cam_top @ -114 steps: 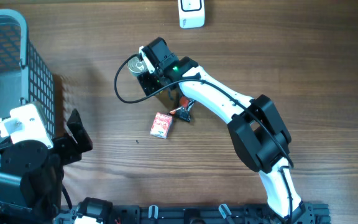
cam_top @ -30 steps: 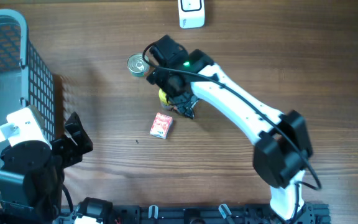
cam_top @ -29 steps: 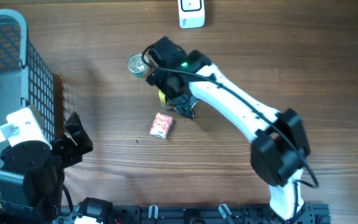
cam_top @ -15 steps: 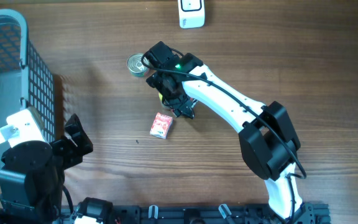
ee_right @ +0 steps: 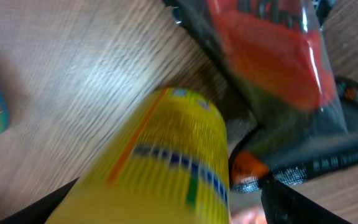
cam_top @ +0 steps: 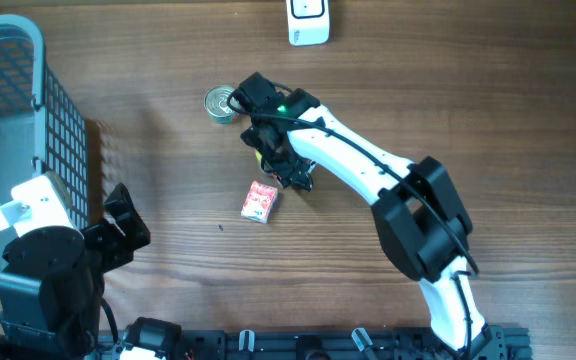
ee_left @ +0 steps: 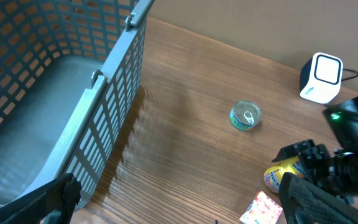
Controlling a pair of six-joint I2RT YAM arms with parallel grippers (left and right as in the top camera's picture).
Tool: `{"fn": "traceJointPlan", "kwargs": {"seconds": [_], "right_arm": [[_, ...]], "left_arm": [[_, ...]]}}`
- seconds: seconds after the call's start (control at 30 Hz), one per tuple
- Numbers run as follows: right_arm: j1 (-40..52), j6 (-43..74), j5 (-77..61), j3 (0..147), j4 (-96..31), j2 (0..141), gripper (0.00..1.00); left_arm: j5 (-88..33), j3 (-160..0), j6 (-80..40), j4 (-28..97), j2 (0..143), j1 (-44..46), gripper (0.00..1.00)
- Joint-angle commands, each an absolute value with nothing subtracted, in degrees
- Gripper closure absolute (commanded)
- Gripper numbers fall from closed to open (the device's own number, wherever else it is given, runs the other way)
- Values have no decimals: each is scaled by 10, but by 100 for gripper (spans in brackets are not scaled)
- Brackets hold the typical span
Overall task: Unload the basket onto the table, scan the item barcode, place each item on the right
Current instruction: 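Close the right gripper around the yellow Mentos can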
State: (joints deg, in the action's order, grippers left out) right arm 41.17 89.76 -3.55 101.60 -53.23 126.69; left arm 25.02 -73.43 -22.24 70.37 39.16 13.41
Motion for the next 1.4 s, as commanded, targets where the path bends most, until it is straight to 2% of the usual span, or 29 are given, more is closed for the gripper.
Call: {"fn": "traceJointPlan", "kwargs": {"seconds": [0.0,0.07,0.2,0.3,0.4,0.53,0.8,0.93,1.0,1.07,1.17,1.23,1.3,1.37], "right_arm": [[411,896,-26,1017,-533,1280,19],[411,862,-25,1017,-525,1280,21],[410,773,-25,1017,-521,1280,34],[410,715,-25,1017,-521,1280,36],[410,658,-25,1017,-516,1280,43],[410,533,-25,1017,-507,1280,44],[410,200,-34,1017,-506,1280,43],[410,83,-34,1017,-502,1280,43],[410,15,-34,1017,-501,1280,38],[410,-48,-34,1017,-502,1280,37],[410,-164,-31,1017,-496,1280,48],[410,-230,-25,1017,-486,1280,49],[410,-290,-23,1017,-475,1280,39],[410,-326,-22,1017,-464,1280,38]], "left_arm": [[245,-731,-232,704,390,137,0],[245,-731,-232,704,390,137,0],[245,-731,-232,704,390,137,0],[245,-731,-232,704,390,137,0],[245,-731,-232,704,390,137,0],[245,-731,-232,706,390,137,0],[245,-731,-232,706,390,137,0],[245,-731,-232,706,390,137,0],[245,-731,-232,706,390,137,0],[245,-731,-232,706,390,137,0],[245,-731,-232,706,390,137,0],[245,-731,-232,706,390,137,0],[245,-731,-232,706,390,137,0],[245,-731,-232,706,390,137,0]]}}
